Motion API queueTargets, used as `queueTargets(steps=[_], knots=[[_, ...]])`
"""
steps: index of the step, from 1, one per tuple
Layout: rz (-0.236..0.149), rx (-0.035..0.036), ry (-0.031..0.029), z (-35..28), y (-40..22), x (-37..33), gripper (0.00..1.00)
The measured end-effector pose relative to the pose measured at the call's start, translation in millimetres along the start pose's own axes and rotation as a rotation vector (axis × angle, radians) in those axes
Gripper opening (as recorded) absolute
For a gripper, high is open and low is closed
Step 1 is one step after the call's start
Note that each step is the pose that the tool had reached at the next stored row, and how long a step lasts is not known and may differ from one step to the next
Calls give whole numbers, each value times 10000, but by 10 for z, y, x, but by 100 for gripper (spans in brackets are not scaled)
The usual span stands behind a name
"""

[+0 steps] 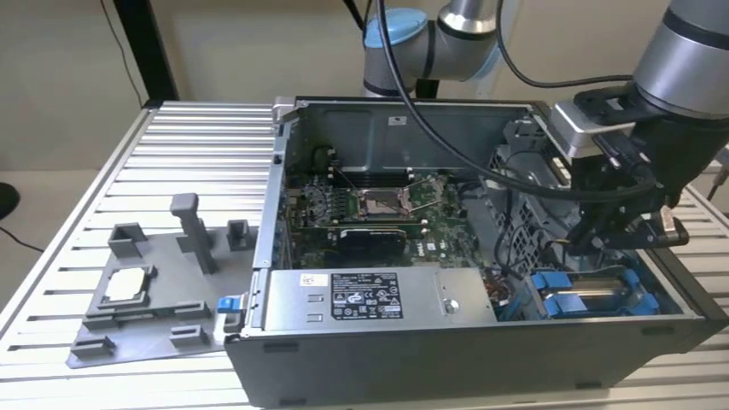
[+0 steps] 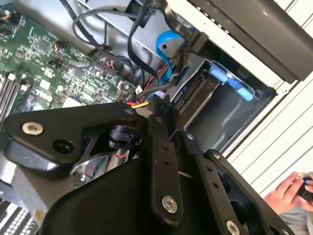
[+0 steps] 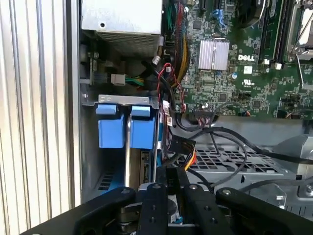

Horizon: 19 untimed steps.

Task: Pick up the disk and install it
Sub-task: 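Insert the first disk wire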

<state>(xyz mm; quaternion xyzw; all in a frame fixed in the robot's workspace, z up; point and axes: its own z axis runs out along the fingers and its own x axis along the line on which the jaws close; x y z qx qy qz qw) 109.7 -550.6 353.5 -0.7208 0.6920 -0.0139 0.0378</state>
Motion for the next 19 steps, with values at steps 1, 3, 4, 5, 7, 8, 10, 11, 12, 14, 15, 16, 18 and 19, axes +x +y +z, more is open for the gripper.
queueTargets(steps=[1, 3, 4, 5, 7, 8, 10, 11, 12, 14, 15, 16, 18, 19], knots=[[5, -78, -1, 3, -8, 2, 0], [13, -203, -6, 13, -30, 6, 0], [20, -257, -6, 16, -38, 9, 0], [34, -307, -5, 20, -42, 11, 0], [124, -322, 0, 27, -40, 17, 0], [186, -321, 6, 30, -40, 19, 0], [284, -318, 12, 44, -49, 20, 0], [342, -316, 17, 49, -53, 20, 0], [436, -313, 26, 51, -52, 21, 0], [620, -310, 38, 57, -52, 21, 0], [695, -318, 46, 59, -52, 21, 0], [745, -329, 54, 60, -54, 22, 0], [776, -378, 63, 65, -78, 23, 0], [781, -418, 73, 66, -92, 23, 0]])
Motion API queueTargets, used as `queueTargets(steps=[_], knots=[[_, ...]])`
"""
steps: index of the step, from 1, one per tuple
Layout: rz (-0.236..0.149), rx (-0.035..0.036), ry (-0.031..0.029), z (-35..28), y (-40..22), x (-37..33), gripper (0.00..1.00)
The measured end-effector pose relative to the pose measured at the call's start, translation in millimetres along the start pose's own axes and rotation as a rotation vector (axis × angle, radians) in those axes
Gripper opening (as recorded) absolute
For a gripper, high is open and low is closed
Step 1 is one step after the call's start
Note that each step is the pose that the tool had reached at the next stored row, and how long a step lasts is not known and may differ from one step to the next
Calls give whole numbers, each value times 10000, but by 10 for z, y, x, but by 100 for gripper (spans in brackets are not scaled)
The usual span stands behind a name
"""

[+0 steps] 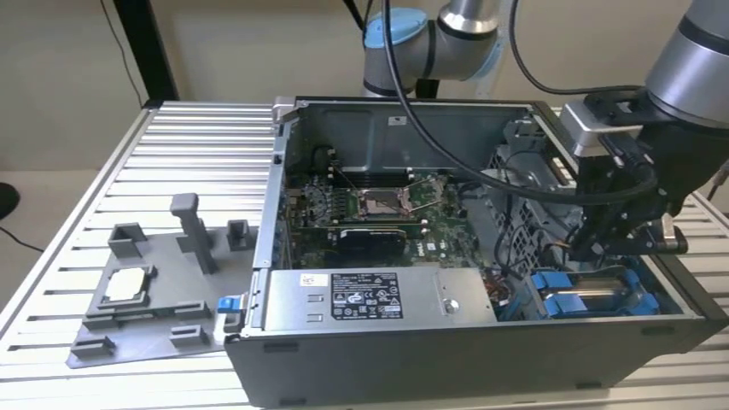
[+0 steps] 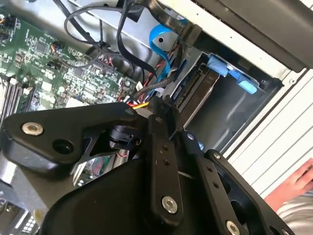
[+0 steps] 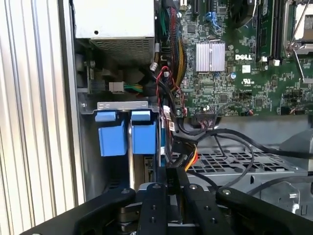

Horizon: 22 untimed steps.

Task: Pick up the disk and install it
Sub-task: 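Insert the first disk wire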

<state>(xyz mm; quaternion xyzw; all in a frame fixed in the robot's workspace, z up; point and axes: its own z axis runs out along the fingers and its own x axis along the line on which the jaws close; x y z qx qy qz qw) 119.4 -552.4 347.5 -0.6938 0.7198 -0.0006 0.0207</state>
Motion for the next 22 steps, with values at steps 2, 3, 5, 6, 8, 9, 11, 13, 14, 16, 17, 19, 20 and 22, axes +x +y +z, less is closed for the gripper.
queueTargets(steps=[2, 3, 5, 6, 8, 9, 11, 13, 14, 16, 17, 19, 20, 22], knots=[[3, -111, 22, 1, -41, -2, 0], [4, -150, 25, 1, -73, -3, 0], [7, -244, 27, 4, -151, -6, 0], [8, -279, 29, 5, -180, -6, 0], [15, -322, 31, 6, -210, -2, 0], [38, -336, 32, 5, -213, 3, 0], [153, -341, 33, 6, -213, 15, 0], [320, -337, 35, 7, -214, 24, 0], [387, -336, 36, 8, -214, 29, 0], [483, -335, 37, 8, -219, 39, 0], [490, -339, 38, 8, -230, 40, 0], [491, -363, 39, 9, -257, 44, 0], [492, -394, 42, 10, -271, 52, 0], [495, -444, 45, 10, -285, 76, 0]])
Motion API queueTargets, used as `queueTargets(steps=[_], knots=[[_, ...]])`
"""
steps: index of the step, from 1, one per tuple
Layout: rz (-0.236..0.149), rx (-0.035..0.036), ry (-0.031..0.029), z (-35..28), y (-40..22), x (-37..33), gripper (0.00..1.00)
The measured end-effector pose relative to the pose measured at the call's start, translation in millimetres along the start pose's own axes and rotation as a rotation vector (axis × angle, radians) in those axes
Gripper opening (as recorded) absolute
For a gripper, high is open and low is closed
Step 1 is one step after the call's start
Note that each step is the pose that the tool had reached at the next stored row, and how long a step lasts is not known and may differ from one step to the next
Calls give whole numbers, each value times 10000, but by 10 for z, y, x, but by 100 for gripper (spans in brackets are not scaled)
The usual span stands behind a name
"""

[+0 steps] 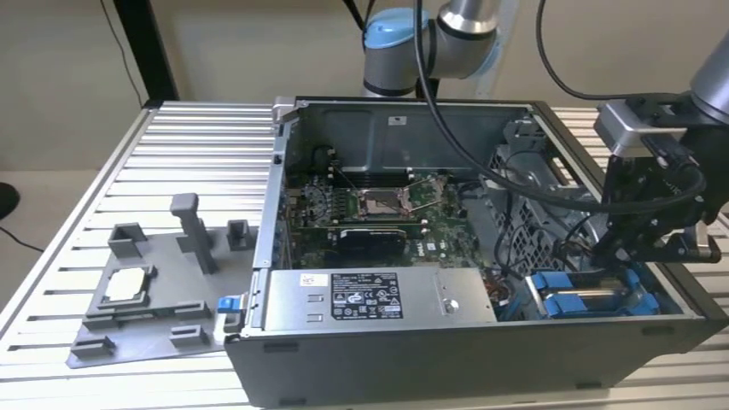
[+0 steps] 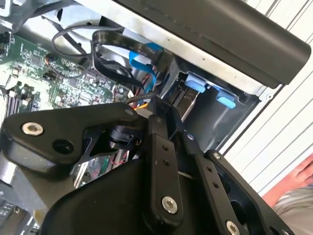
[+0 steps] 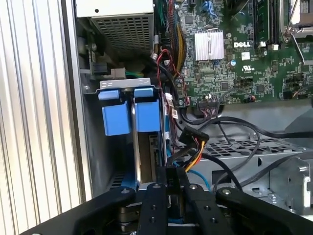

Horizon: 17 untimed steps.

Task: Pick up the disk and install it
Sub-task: 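Insert the first disk wire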

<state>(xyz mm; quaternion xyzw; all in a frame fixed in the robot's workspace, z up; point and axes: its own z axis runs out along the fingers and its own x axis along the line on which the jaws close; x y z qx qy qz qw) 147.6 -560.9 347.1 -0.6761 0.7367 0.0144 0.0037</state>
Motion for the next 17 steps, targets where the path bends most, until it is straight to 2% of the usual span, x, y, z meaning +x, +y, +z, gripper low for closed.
queueTargets(steps=[3, 17], knots=[[23, -44, 10, 0, -11, 23, 0], [24, -48, 14, 26, -38, 40, 0]])
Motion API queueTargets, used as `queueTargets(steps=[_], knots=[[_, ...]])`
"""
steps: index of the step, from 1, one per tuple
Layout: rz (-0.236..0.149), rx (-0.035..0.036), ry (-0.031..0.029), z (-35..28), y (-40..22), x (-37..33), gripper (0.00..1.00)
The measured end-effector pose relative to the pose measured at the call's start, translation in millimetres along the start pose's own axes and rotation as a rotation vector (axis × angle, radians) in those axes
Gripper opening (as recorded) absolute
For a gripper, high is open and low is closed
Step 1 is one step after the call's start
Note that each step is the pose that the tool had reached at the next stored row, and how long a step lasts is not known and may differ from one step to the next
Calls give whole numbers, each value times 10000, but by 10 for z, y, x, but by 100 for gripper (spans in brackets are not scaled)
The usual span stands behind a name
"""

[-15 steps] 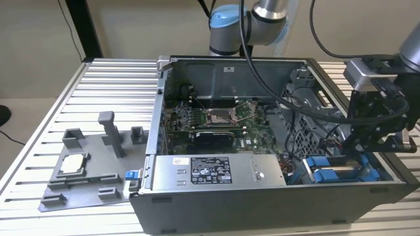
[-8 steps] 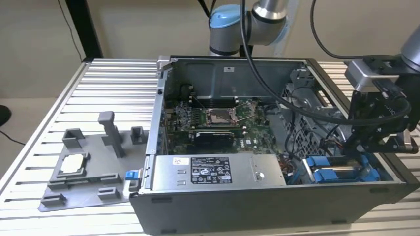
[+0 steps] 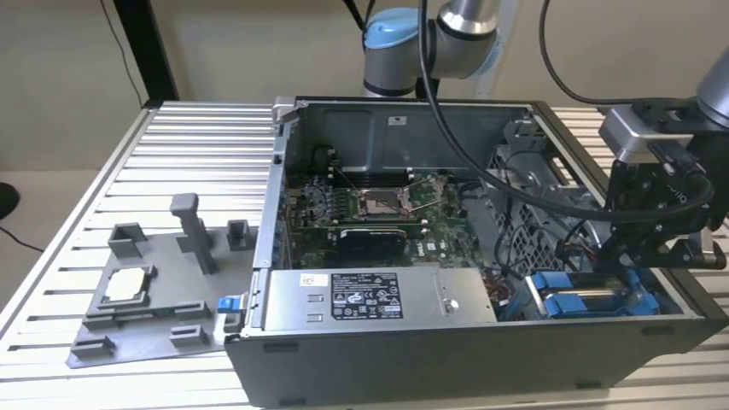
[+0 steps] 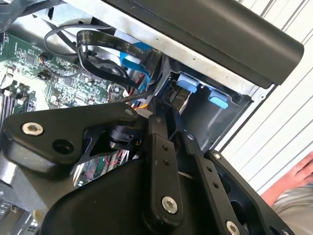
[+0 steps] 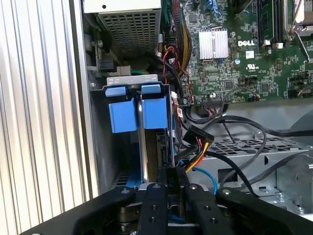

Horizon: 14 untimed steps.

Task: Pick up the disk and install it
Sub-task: 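Insert the first disk wire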

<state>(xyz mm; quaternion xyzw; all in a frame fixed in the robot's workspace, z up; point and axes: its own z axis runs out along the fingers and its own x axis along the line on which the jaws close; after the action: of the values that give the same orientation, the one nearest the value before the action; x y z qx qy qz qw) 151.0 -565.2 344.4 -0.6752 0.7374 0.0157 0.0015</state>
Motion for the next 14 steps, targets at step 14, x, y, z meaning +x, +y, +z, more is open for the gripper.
queueTargets(steps=[14], knots=[[1, -5, 0, 22, -22, 16, 0]])
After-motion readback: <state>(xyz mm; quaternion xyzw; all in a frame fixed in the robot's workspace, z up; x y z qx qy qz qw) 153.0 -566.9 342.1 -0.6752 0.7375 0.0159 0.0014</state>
